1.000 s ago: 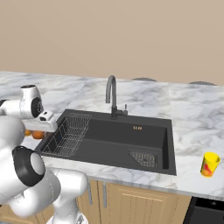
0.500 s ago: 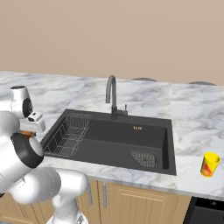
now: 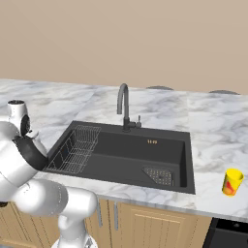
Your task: Remove the tangerine and orange from the sink. Then move the bowl and cup from the counter to the sink for washing.
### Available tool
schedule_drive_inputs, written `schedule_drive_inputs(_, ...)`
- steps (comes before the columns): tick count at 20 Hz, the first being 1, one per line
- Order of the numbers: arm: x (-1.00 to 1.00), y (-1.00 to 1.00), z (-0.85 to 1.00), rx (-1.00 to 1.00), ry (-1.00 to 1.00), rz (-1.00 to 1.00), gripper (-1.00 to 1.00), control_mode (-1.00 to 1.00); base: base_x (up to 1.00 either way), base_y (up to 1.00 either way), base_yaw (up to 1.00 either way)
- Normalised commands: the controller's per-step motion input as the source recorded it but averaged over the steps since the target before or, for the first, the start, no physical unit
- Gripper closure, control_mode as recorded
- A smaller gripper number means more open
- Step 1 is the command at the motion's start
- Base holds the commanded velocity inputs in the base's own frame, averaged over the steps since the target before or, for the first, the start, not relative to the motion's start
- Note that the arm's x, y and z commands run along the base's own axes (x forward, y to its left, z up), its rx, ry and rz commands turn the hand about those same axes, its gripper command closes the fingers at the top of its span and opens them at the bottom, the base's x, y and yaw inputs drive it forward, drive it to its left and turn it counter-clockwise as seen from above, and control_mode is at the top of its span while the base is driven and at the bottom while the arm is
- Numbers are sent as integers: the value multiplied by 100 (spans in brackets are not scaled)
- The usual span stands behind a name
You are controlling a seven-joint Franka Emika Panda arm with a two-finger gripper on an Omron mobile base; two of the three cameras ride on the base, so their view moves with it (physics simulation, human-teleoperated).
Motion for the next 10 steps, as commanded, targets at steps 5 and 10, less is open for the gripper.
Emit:
schedule_drive_inputs(5,17,46,-25,2,0,-2,100,-100,0,0,0)
schedule_drive_inputs(10,25,32,-22,0,0,-4,100,-100,0,0,0)
